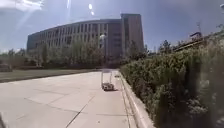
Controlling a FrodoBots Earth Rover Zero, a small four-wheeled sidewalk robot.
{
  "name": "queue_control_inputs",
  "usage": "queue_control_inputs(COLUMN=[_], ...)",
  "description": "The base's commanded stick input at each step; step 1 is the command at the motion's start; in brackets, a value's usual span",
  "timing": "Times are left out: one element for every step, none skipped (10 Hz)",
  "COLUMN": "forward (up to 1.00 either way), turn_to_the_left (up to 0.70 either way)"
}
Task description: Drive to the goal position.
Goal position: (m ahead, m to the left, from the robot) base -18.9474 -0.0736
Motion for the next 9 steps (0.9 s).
queue_control_inputs(forward=[0.00, 0.00, 0.00, 0.00, 0.00, 0.00, 0.00, 0.00, 0.02], turn_to_the_left=[0.00, 0.00, 0.00, 0.00, 0.00, 0.00, 0.00, 0.00, 0.00])
